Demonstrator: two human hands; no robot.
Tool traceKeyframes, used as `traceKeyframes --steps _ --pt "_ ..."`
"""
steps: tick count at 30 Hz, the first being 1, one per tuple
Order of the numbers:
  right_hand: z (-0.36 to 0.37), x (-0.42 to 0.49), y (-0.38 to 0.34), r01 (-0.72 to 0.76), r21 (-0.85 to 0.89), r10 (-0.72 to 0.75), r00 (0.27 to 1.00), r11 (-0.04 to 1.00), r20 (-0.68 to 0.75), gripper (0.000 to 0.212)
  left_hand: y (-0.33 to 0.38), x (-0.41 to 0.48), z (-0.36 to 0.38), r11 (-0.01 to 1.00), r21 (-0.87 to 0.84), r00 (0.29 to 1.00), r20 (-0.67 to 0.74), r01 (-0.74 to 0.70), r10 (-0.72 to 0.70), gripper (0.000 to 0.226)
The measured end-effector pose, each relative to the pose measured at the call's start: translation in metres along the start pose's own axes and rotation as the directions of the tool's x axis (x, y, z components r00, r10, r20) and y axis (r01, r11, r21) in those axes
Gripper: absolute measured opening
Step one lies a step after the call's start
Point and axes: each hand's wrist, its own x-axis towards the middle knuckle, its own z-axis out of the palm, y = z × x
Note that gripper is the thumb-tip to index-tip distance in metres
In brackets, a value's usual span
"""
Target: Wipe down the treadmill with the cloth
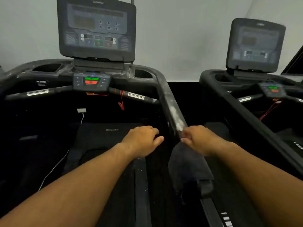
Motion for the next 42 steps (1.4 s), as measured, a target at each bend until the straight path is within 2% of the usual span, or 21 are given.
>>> traceKeyframes --steps 3,6,10,15,19,23,28,31,34,36,39,42 --pt "0.013 0.0 0.02 -0.039 -0.034 0.04 0.999 0.999 0.02 0.012 0.018 0.013 0.023 0.995 -0.093 0.995 0.098 0.036 -0.026 0.042" --pt "0.028 0.002 0.029 -0.06 0.05 0.06 0.998 0.997 0.008 0.008 0.033 0.027 0.048 0.959 -0.244 0.98 0.169 0.147 -0.107 0.037" --pt "0.03 0.009 0.038 -0.078 0.121 0.081 0.997 0.99 -0.018 0.014 0.043 0.041 0.078 0.795 -0.522 0.948 0.23 0.309 -0.218 0.034" --pt "0.026 0.016 0.042 -0.104 0.172 0.092 0.993 0.98 0.079 0.014 0.04 0.049 0.084 0.648 -0.654 0.918 0.327 0.391 -0.224 0.04" --pt "0.02 0.015 0.035 -0.062 0.11 0.051 0.994 0.992 0.096 0.012 0.041 0.047 0.079 0.643 -0.679 0.93 0.327 0.355 -0.169 0.032" --pt "0.012 0.011 0.027 -0.059 0.091 0.052 0.996 0.994 0.071 0.013 0.035 0.042 0.069 0.571 -0.749 0.939 0.315 0.335 -0.137 0.036" --pt "0.004 0.019 0.02 -0.05 0.204 0.068 0.994 0.978 -0.08 0.012 0.025 0.032 0.06 0.537 -0.769 0.93 0.356 0.346 -0.091 0.028" --pt "-0.005 0.022 0.015 -0.006 0.221 0.035 0.991 0.975 -0.126 0.012 0.008 0.029 0.052 0.519 -0.754 0.91 0.391 0.402 -0.136 0.028" --pt "-0.014 0.023 0.012 0.029 0.14 -0.011 0.992 0.99 -0.127 0.017 -0.013 0.028 0.037 0.553 -0.703 0.894 0.351 0.448 -0.278 0.029" --pt "-0.019 0.022 0.01 0.04 0.077 -0.032 0.995 0.996 -0.094 0.027 -0.027 0.027 0.027 0.616 -0.628 0.88 0.328 0.475 -0.345 0.031" --pt "-0.025 0.022 0.009 0.01 0.022 -0.011 0.997 1.0 0.075 0.038 -0.045 0.023 0.012 0.714 -0.513 0.879 0.276 0.476 -0.388 0.024" --pt "-0.027 0.024 0.013 -0.024 0.029 0.017 0.972 0.999 0.234 0.033 -0.057 0.019 0.004 0.713 -0.525 0.885 0.231 0.464 -0.405 0.018"
